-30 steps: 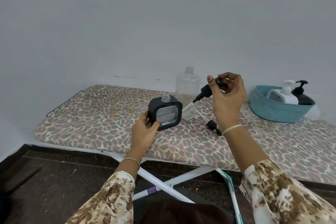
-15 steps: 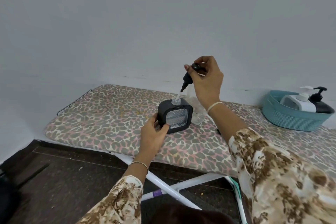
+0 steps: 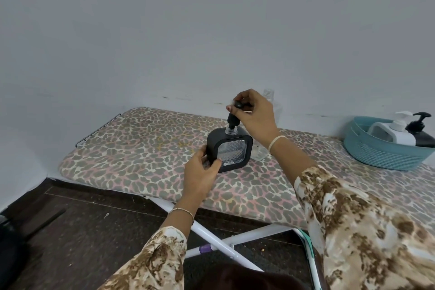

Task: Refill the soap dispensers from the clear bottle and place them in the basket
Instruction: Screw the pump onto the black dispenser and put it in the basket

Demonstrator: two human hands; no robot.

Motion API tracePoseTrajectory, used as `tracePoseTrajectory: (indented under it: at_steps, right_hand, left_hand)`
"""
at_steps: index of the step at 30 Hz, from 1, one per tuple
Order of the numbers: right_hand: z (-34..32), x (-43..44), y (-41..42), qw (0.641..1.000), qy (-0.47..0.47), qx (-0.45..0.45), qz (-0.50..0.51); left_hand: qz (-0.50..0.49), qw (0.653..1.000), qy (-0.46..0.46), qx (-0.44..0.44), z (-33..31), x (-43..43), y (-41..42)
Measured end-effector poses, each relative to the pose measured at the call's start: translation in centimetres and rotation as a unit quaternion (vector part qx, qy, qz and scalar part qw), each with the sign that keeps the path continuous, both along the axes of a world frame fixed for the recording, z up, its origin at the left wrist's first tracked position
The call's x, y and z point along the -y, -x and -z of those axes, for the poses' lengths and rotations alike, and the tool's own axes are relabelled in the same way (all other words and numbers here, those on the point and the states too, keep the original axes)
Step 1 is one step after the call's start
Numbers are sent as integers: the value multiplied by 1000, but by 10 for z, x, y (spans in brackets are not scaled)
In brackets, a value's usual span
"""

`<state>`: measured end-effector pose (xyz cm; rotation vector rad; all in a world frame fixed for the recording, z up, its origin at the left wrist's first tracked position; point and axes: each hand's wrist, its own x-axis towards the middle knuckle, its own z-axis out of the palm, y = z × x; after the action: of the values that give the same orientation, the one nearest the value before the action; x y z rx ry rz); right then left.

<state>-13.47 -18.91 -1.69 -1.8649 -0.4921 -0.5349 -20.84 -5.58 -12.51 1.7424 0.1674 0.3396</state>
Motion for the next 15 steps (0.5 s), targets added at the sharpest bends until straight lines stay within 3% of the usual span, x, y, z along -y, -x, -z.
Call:
tracePoseTrajectory:
  at_steps: [4,11,15]
  right_hand:
    - [15,-1,-2,997,69,-20,-3]
    - [21,5,9,992,-40,-109,-41]
    - [22,6,9,990,-24,-125,-53]
  left_hand:
    - [4,1000,14,2,-2,-1,0]
    - [17,1000,-18,17,-2,-1,-2]
    - [25,999,-33,20,-3,-1,-3]
